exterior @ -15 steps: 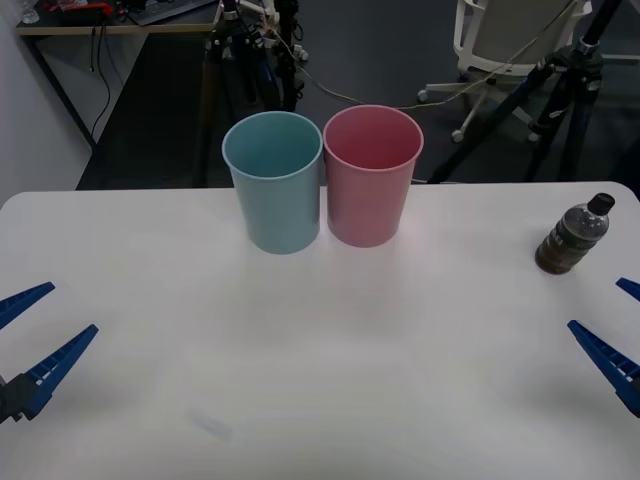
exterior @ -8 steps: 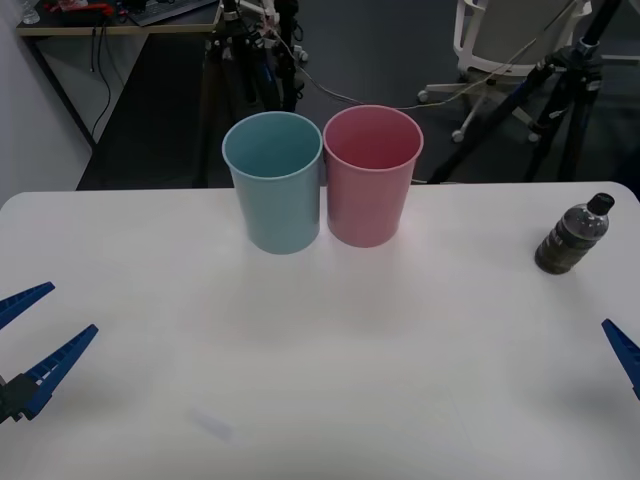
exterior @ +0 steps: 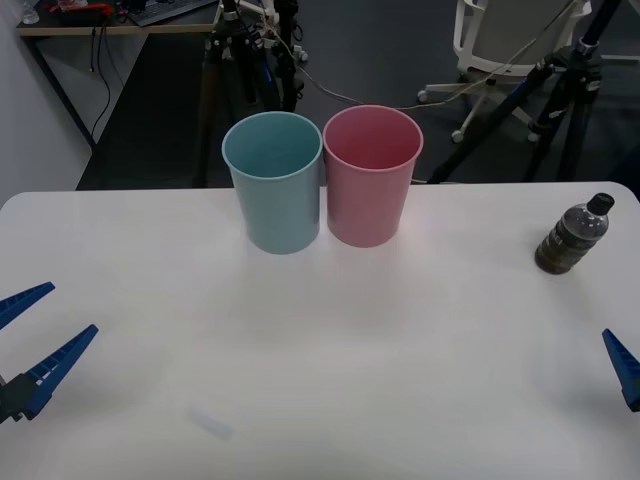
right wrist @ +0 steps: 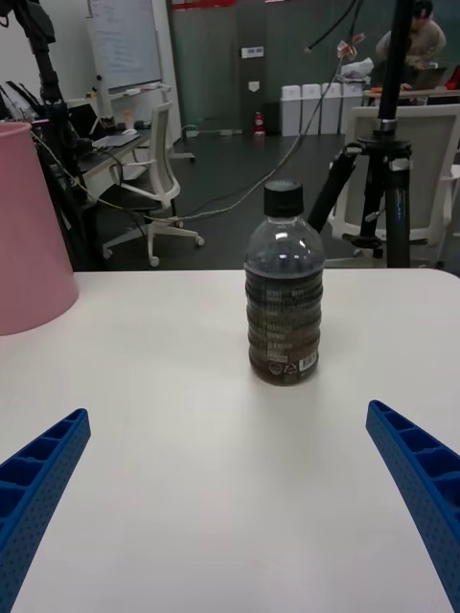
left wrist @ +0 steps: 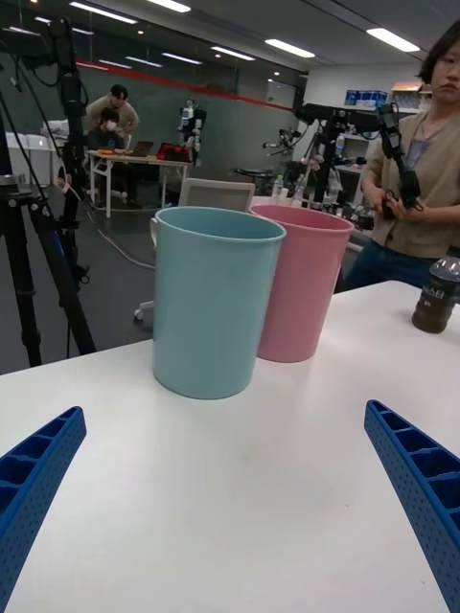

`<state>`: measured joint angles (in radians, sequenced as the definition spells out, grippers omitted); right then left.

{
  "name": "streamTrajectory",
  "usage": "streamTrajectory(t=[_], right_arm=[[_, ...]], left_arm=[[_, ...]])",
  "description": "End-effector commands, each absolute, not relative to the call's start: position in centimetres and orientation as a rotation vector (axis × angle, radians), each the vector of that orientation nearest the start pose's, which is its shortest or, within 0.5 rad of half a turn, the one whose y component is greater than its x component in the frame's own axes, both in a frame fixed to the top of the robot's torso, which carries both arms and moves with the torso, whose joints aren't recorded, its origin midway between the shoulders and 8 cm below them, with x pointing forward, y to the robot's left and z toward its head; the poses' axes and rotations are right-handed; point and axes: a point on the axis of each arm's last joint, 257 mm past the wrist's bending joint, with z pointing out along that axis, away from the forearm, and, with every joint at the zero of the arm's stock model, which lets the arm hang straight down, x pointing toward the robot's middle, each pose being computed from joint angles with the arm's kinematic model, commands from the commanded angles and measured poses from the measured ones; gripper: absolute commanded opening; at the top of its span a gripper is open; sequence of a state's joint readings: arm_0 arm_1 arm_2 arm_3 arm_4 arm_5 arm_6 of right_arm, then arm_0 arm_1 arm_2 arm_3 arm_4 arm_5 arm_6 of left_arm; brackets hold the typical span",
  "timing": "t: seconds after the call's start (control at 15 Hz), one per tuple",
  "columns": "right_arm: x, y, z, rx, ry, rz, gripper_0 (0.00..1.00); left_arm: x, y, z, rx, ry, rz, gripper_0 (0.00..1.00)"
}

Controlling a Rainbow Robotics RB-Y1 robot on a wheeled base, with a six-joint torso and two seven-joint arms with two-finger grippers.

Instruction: Grasp the object on the table and drop it into the matching bin: aluminum can to the light blue bin, PET bottle to the pink bin.

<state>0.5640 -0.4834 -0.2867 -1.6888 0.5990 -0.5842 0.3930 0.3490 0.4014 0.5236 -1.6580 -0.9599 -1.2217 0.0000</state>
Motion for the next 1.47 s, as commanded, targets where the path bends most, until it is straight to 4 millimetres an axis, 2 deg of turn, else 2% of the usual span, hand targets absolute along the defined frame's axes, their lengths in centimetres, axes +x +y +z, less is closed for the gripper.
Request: streamTrajectory(t=[0.07,0.4,0.67,1.07,1.47], right_arm=[[36.1,-42.5,-25.6,-0.081,1.625,0.152,1.00],[39.6,-43.5,-27.8,-0.064,1.628,0.160,1.00],[42.9,-43.5,-28.2,-0.061,1.613,0.158,1.00],[46.4,-44.1,-29.7,-0.060,1.619,0.118,1.00],[49.4,-43.8,-29.1,-0.049,1.608,0.102,1.00]], left_arm=[[34.2,33.0,-16.9,0.465,1.441,-0.567,1.00],[34.2,33.0,-16.9,0.465,1.441,-0.567,1.00],[34.2,33.0,-16.9,0.465,1.441,-0.567,1.00],[34.2,33.0,-16.9,0.465,1.441,-0.567,1.00],[34.2,33.0,-16.9,0.465,1.441,-0.567,1.00]])
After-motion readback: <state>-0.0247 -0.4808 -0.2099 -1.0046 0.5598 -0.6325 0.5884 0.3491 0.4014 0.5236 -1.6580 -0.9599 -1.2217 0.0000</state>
